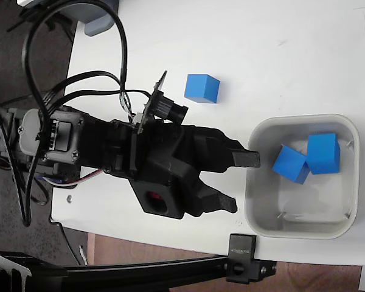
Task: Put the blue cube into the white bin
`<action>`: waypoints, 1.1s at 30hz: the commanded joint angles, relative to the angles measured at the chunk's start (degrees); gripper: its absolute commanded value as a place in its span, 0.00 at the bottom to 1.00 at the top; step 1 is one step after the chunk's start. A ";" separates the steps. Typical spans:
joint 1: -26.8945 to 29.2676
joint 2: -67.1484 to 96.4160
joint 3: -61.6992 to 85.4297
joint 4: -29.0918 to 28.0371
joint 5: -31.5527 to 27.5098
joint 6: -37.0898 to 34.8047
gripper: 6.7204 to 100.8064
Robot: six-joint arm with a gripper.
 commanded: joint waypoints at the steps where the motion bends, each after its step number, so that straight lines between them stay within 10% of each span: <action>1: -2.02 12.92 4.04 4.22 2.55 5.10 0.99; 11: -9.76 43.95 30.41 20.65 11.43 17.49 0.99; 21: -12.92 64.07 46.23 39.20 8.00 28.65 0.99; 33: -16.00 86.48 62.05 43.42 9.93 33.84 0.99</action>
